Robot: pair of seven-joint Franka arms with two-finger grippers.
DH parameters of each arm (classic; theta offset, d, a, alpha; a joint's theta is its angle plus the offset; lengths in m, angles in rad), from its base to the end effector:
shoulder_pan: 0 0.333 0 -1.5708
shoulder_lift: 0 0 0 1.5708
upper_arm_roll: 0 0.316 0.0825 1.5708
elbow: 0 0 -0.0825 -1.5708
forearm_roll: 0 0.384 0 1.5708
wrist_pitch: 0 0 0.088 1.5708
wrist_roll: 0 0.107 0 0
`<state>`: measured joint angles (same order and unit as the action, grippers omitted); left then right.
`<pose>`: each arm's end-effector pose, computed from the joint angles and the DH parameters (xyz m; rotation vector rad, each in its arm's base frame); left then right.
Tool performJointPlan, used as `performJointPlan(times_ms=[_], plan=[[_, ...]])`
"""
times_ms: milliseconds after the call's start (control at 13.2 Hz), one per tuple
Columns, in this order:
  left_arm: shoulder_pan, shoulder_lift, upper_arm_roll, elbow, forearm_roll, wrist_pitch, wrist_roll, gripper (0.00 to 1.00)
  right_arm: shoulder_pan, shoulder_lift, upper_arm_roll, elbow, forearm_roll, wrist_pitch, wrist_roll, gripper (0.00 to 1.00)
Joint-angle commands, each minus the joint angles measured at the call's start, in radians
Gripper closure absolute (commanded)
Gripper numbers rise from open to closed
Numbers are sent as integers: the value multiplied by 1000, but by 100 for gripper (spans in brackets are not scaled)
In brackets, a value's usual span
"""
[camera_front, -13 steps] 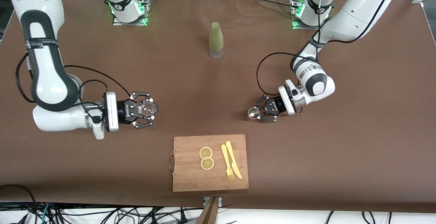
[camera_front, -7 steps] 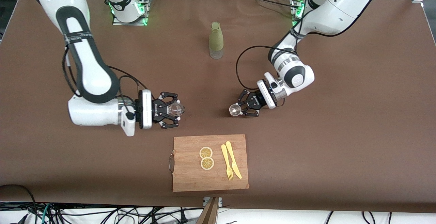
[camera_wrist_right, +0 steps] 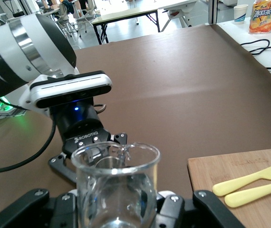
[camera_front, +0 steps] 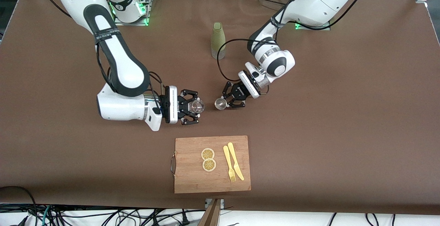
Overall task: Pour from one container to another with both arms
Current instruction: 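Tilt the beaker over the jigger with the right gripper to pour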
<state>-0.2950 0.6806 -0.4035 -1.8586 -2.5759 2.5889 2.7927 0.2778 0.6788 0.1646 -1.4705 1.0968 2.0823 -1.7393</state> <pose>0.4879 -0.3853 0.1629 1.9622 -0.8124 1.2118 0.6471 0.3304 0.3061 -1.5880 -1.5126 -0.6847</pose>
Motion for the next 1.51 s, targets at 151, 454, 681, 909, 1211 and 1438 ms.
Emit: performJointPlan(times_ms=[151,454,681,909,1211,1438], plan=[[-42,20,6,47,-254,16,350,100,18,-12,-8,-25,-41,19,11,88],[-42,20,8,52,-265,17,369,100,15,-48,-13,-65,-130,16,-3,88],[-42,20,9,52,-265,17,373,100,20,-67,-13,-76,-169,21,7,88],[-44,22,9,55,-279,22,387,100,46,-70,-13,-77,-218,47,12,88],[-58,28,14,87,-309,62,398,100,81,-79,-11,-70,-351,93,122,88],[-58,31,18,90,-309,62,398,100,106,-82,-11,-60,-409,102,173,88]])
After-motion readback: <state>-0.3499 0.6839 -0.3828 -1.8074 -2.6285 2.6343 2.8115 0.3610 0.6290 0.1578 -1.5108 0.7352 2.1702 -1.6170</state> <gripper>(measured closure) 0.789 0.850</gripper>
